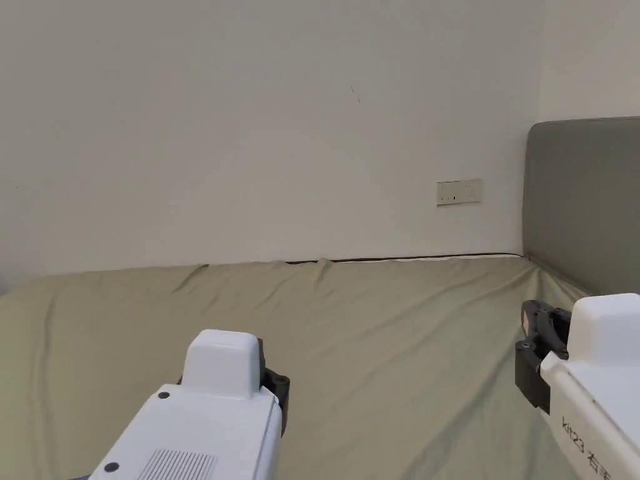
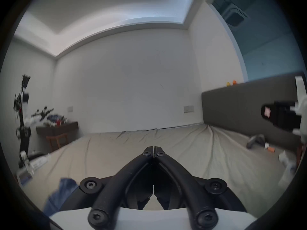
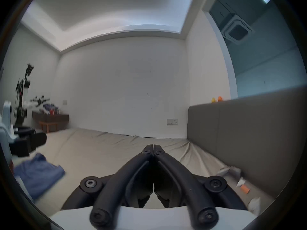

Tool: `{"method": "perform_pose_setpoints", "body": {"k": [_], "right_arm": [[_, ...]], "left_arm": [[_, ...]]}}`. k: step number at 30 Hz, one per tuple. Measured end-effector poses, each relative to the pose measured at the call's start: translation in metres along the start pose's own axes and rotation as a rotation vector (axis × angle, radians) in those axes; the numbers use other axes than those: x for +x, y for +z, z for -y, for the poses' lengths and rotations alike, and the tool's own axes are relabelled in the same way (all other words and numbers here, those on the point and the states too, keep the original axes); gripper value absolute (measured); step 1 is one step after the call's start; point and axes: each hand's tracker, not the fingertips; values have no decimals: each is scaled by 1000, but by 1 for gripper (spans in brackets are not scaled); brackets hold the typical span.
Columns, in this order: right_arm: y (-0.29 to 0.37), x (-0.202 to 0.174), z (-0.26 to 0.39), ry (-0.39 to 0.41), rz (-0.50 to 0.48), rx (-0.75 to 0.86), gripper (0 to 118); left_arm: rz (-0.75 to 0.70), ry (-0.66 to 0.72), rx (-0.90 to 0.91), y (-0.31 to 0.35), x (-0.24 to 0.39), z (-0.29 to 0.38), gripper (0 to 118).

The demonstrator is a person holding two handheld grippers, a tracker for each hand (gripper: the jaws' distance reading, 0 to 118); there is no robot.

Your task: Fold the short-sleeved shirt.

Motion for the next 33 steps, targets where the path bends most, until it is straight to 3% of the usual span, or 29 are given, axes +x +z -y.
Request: {"method": "perform_pose_setpoints", "body": {"k": [1, 3, 5, 7, 8, 9, 10, 11, 12, 15, 16, 17, 18, 19, 20, 21, 22, 23, 24, 25, 27, 30, 33], "right_arm": [[1, -5, -3, 153, -10, 46, 0], [-1, -26, -10, 592, -37, 122, 0], [-6, -47, 11, 1139, -109, 128, 0], [-12, -58, 42, 1623, -189, 123, 0], [-14, -58, 59, 1765, -224, 100, 0], [-14, -56, 68, 1817, -249, 84, 0], [-16, -55, 73, 1782, -247, 55, 0], [-17, -52, 71, 1693, -247, 14, 0], [-17, -51, 63, 1551, -254, -15, 0], [-20, -28, 21, 865, -197, -96, 0], [-20, -15, 8, 587, -157, -116, 0], [-16, -1, 1, 330, -125, -125, 0], [-10, 13, -2, 124, -127, -120, 0], [-6, 27, -4, -96, -126, -98, 0], [1, 34, 0, -278, -141, -109, 0], [5, 37, 2, -342, -45, -46, 0], [7, 28, -2, -240, -64, 5, 0], [6, 25, -7, -128, -2, 41, 0], [5, 24, -8, -119, 2, 0, 0], [5, 26, -9, -59, -7, 32, 0], [-3, 28, -9, -44, -32, -24, 0], [-7, 33, -8, -36, -12, -7, 0], [-2, 29, -13, -58, -29, -26, 0]], "left_arm": [[6, -117, 2, -4, 3, 2, 0], [-31, -527, 21, -10, 19, 3, 0], [-136, -1124, 27, -28, 39, 30, 0], [-155, -1702, 84, -39, 30, 73, 0], [-153, -1880, 167, -42, 20, 91, 0], [-141, -1967, 223, -43, 11, 103, 0], [-100, -1914, 228, -43, 7, 103, 0], [-99, -1855, 198, -42, 7, 103, 0], [-104, -1699, 108, -42, 12, 96, 0], [-124, -953, -103, -41, 13, 48, 0], [-98, -600, -154, -40, 5, 26, 0], [-35, -266, -146, -36, -11, 11, 0], [44, 8, -113, -32, -26, 4, 0], [68, 252, -59, -26, -40, 4, 0], [47, 375, -14, -20, -44, 8, 0], [5, 473, 31, -15, -44, 14, 0], [-6, 455, 51, -10, -43, 14, 0], [-19, 395, 38, -8, -38, 11, 0], [-28, 356, 45, -6, -36, 10, 0], [-39, 287, 31, -5, -23, 8, 0], [-33, 198, -2, -6, -20, 7, 0], [-64, 217, -15, -8, -16, 4, 0], [-6, 188, -35, -7, -17, 1, 0]]}}
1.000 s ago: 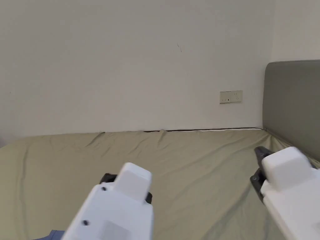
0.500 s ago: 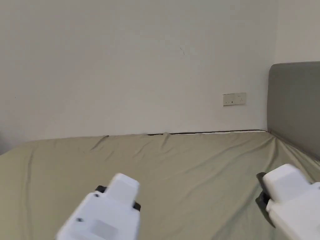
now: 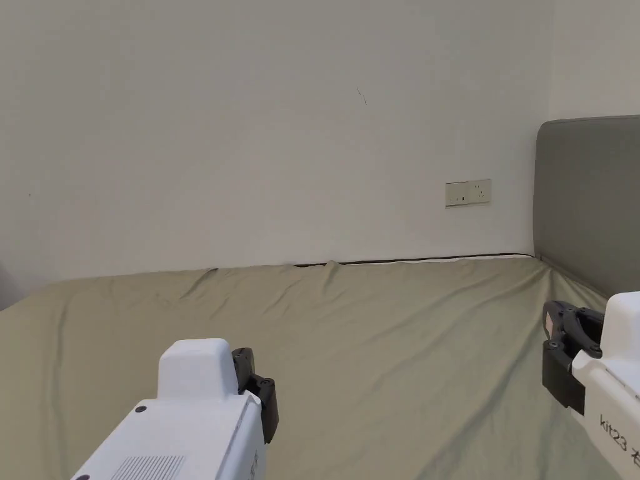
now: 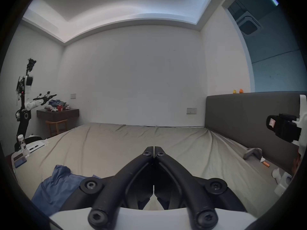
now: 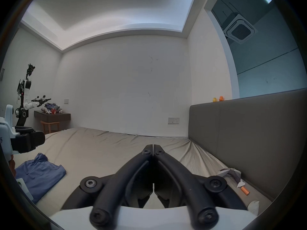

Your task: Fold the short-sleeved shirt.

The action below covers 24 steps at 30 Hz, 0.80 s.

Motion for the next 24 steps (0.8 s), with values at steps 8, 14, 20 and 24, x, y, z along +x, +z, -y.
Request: {"method": "perform_pose_setpoints", "body": {"k": [8, 14, 20, 24], "right_arm": [[6, -8, -10, -18, -17, 8, 0], [6, -11, -12, 10, -19, 19, 0], [4, -11, -12, 7, -35, 12, 0], [3, -9, -13, 8, -36, 12, 0]], "left_arm": [[30, 21, 14, 6, 0, -12, 0], [23, 36, 19, 6, -2, -15, 0], [55, 70, 25, 6, -3, -22, 0], [51, 52, 23, 5, -2, -26, 0]]}}
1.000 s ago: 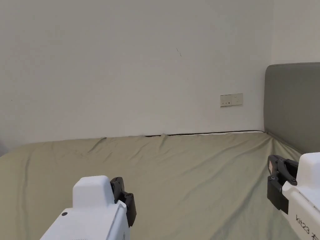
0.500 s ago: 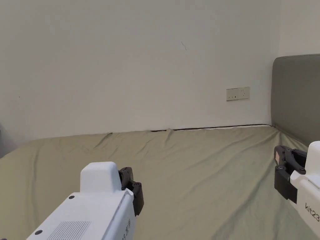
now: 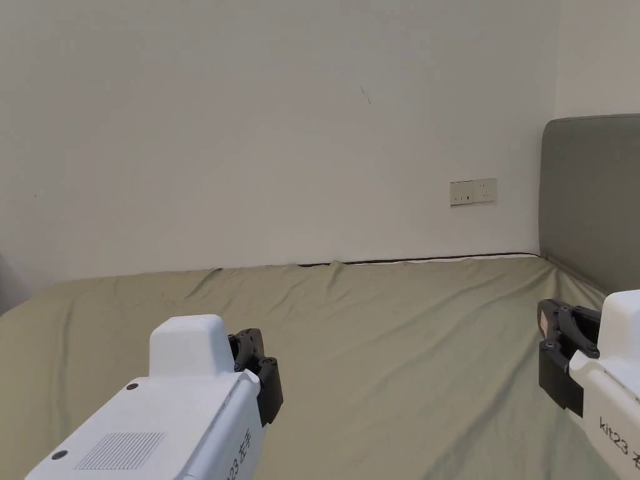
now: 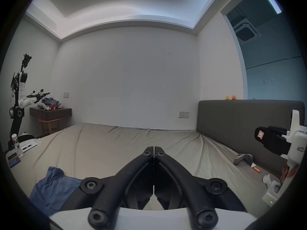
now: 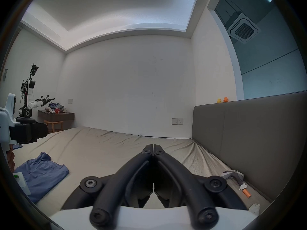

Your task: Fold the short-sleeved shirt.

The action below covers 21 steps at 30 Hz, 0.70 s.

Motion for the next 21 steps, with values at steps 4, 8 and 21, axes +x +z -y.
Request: {"method": "perform_pose_setpoints", "body": {"k": [4, 8, 21], "right_arm": [[-2, 3, 0, -6, 8, 1, 0], [-3, 7, 2, -12, 16, 0, 0], [-14, 2, 6, -12, 13, -32, 0]], "left_arm": [[45, 62, -9, -4, -3, -2, 0], [34, 46, -23, -9, -2, 1, 0], [20, 32, -42, -14, -10, 5, 0]]}}
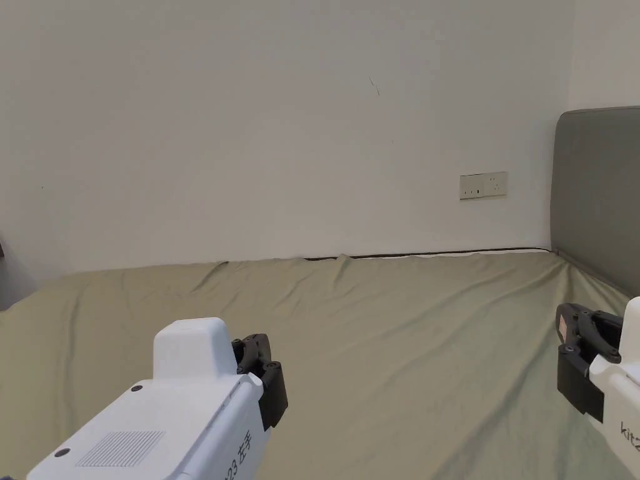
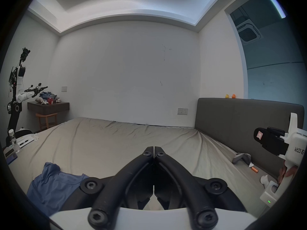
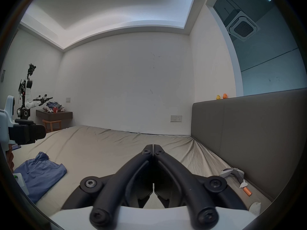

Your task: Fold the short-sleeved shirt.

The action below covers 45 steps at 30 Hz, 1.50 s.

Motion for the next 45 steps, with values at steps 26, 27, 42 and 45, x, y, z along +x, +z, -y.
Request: {"method": "perform_pose_setpoints", "body": {"k": [26, 27, 42, 45], "right_arm": [[-41, -130, -15, -10, -308, 34, 0], [-43, -144, -16, -18, -350, 41, 0], [-50, -221, 7, -34, -553, -23, 0], [-58, -222, 15, -16, -543, -40, 0]], "left_arm": [[-248, 38, 27, 61, -106, -7, 0], [-303, 29, 21, 70, -117, -7, 0], [-405, 121, -304, 28, -218, 63, 108], [-390, 107, -450, -10, -225, 91, 108]]}}
